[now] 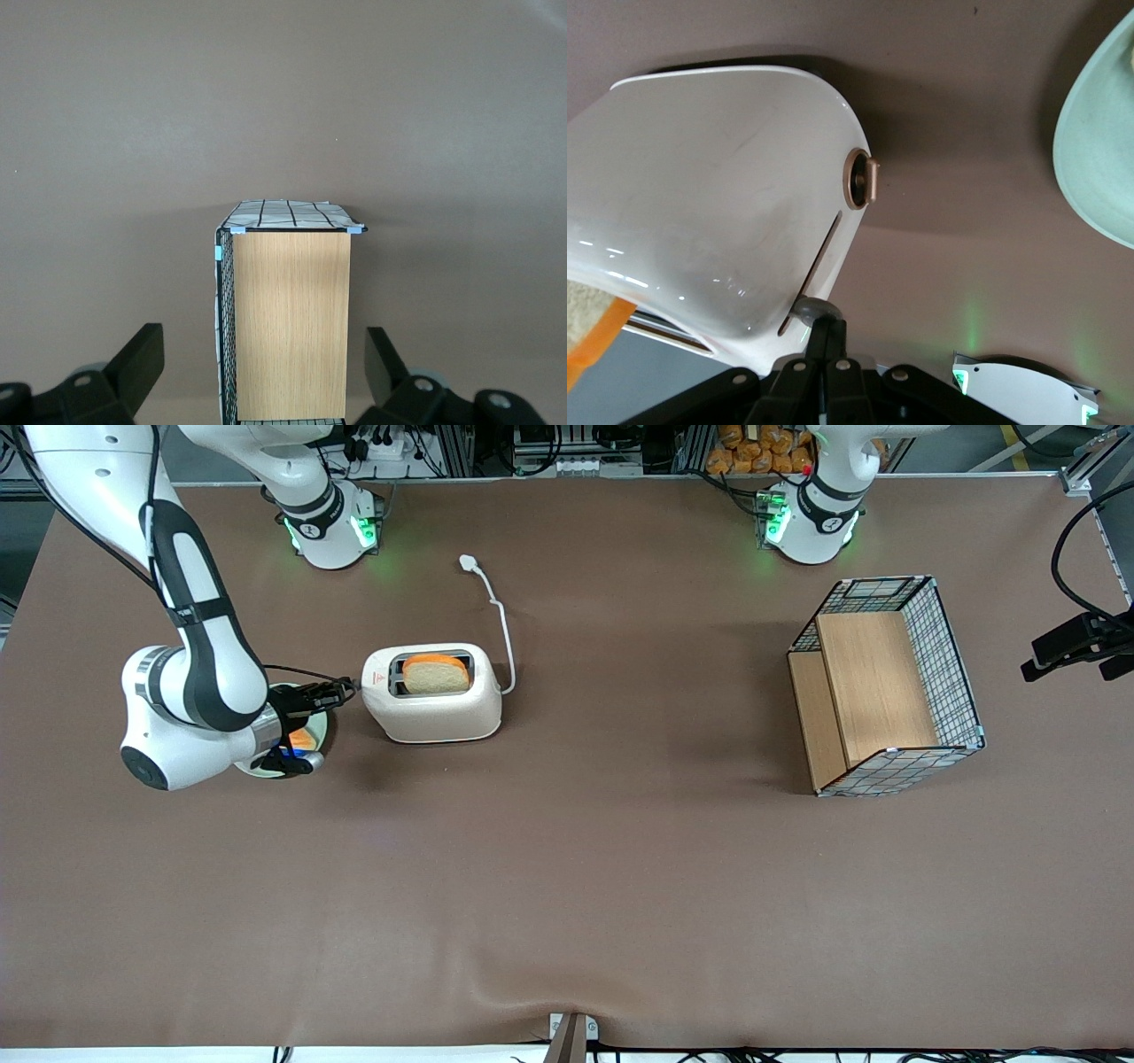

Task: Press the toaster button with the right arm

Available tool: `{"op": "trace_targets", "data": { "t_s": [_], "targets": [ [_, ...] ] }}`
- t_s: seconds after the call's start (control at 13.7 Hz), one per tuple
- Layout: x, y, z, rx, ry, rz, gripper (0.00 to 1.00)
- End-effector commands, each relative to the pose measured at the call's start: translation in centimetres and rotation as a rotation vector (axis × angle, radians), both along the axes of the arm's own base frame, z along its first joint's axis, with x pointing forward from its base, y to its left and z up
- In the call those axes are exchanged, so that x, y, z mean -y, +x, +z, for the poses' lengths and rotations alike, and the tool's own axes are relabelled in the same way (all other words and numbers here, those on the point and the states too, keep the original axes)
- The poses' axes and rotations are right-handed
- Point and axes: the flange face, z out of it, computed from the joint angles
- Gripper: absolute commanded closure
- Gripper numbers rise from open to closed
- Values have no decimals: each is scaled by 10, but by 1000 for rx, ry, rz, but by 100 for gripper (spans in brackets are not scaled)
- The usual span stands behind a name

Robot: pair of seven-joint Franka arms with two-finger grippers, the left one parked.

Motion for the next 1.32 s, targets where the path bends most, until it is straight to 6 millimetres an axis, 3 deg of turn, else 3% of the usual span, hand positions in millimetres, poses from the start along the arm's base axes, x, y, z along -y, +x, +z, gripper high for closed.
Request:
{"op": "trace_targets", "data": {
  "t_s": [0.0,1.24],
  "targets": [
    [0,-3,-12,-16,38,-22,100],
    [0,-9,-82,-57,50,-32,100]
  ]
}}
